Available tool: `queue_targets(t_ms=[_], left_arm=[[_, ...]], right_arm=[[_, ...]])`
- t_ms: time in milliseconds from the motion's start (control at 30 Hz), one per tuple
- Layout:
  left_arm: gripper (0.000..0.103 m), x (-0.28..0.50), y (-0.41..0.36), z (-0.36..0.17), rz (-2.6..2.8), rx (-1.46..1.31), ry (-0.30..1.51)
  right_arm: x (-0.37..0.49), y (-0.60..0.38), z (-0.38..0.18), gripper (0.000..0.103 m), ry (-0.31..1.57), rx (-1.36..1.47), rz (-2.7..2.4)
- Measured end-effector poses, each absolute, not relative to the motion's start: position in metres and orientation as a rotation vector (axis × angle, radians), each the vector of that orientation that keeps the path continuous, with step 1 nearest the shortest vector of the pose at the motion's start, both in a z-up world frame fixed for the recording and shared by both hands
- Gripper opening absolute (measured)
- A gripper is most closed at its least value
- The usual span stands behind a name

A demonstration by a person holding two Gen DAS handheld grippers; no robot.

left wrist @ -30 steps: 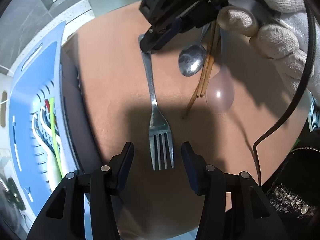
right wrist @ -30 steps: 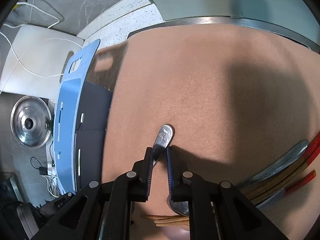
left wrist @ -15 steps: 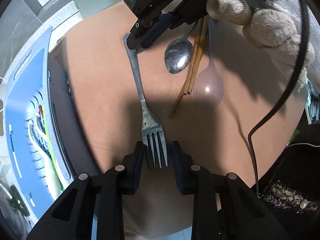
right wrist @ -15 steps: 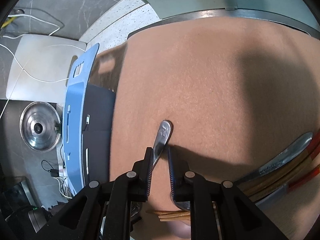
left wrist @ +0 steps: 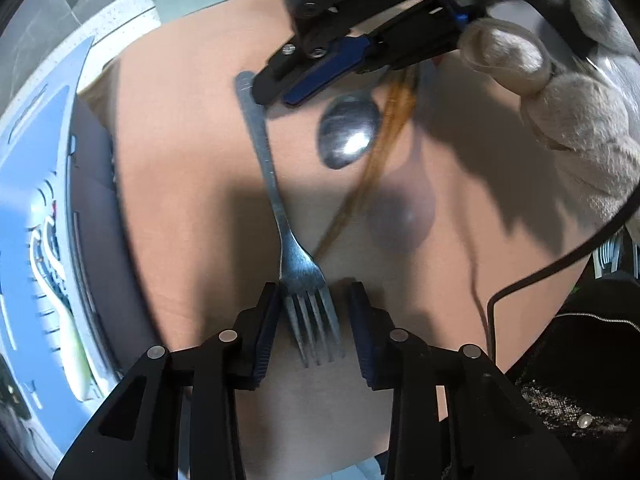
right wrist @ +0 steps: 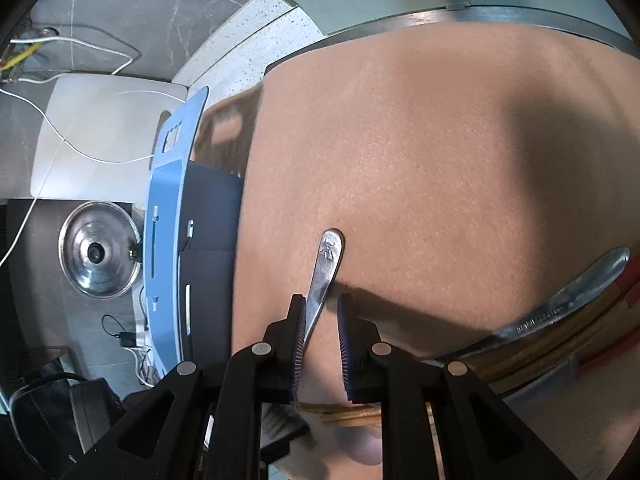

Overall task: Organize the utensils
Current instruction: 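Close the left tool on the fork tines while the right tool holds the handle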

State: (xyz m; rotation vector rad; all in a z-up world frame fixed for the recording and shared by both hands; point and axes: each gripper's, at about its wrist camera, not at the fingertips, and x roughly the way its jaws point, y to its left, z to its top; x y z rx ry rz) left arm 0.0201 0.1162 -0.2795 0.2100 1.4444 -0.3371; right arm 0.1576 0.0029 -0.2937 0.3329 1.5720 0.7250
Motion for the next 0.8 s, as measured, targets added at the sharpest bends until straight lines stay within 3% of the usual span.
queue_targets(t_ms=[167, 233, 300, 533, 633, 700, 800], left_arm=[[0.032, 0.014, 0.106, -0.278, -0.317, 0.119, 1.412], [0.038, 0.008, 0.097, -0.279, -0.262, 0.161, 1.393], [0.052, 0.002, 0.09, -0.28, -0.217, 0.177, 1.375], [0.053, -0.009, 0.074, -0.289, -0.174, 0.215, 1.338], [0.046, -0.004, 0.063, -0.29, -0.194, 0.235, 1.332], [0.032, 0.008, 0.058, -0.287, -0.192, 0.241, 1.327], [0.028, 0.019, 0.066, -0.285, -0.199, 0.181, 1.336]], right_arm=[[0.151, 0.002, -0.298, 0.017, 1.607, 0.328, 0.769], [0.148, 0.005, -0.3, 0.017, 1.619, 0.302, 0.787], [0.145, 0.008, -0.301, 0.017, 1.624, 0.286, 0.803], [0.14, 0.016, -0.3, 0.018, 1.633, 0.241, 0.815], [0.139, 0.016, -0.301, 0.018, 1.64, 0.24, 0.817], [0.138, 0.015, -0.301, 0.018, 1.645, 0.237, 0.821], [0.136, 0.009, -0.303, 0.018, 1.668, 0.247, 0.828]])
